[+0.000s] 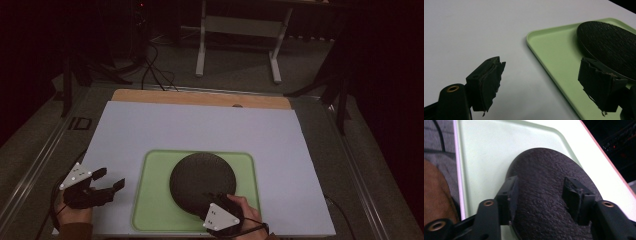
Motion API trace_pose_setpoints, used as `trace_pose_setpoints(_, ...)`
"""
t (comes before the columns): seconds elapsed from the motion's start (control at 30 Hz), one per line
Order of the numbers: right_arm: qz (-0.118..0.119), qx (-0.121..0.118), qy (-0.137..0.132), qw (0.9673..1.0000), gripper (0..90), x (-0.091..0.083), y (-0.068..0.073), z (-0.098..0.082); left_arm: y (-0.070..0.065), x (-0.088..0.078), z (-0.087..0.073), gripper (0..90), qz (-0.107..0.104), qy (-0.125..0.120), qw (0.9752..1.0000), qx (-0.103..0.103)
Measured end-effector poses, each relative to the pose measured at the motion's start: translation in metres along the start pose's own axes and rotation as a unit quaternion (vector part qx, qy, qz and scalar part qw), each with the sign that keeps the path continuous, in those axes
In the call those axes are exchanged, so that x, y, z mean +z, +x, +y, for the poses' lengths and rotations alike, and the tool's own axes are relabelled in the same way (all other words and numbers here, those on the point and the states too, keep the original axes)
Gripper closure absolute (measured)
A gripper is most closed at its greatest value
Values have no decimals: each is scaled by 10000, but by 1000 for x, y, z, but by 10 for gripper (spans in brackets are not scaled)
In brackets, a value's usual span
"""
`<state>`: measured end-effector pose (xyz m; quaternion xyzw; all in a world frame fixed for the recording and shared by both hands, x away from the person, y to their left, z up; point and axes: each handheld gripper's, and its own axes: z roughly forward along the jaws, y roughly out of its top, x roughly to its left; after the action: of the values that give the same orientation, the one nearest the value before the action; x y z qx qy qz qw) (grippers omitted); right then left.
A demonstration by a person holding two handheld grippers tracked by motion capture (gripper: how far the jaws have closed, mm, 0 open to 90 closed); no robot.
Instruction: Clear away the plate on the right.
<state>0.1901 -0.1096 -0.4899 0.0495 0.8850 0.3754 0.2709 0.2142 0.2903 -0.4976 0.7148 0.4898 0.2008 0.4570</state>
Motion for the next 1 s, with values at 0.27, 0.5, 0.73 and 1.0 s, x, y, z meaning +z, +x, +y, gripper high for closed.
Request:
trace_pose_setpoints(0.27, -178, 306, 41, 9994, 240, -4, -9, -4, 0, 0, 0, 190, 1, 12, 10000, 6)
trace_pose_setpoints(0.5, -439, 779, -9, 9960, 188, -9, -24, -14, 0, 0, 0, 190, -8, -1, 10000, 2)
trace_pose_setpoints(0.73, -860, 1299, -116, 9877, 182, -25, -44, -29, 0, 0, 0, 190, -3, -4, 10000, 6)
trace_pose_setpoints(1.0, -1272, 1799, -94, 9754, 177, -41, -61, -54, 0, -1, 0, 190, 2, -12, 10000, 9)
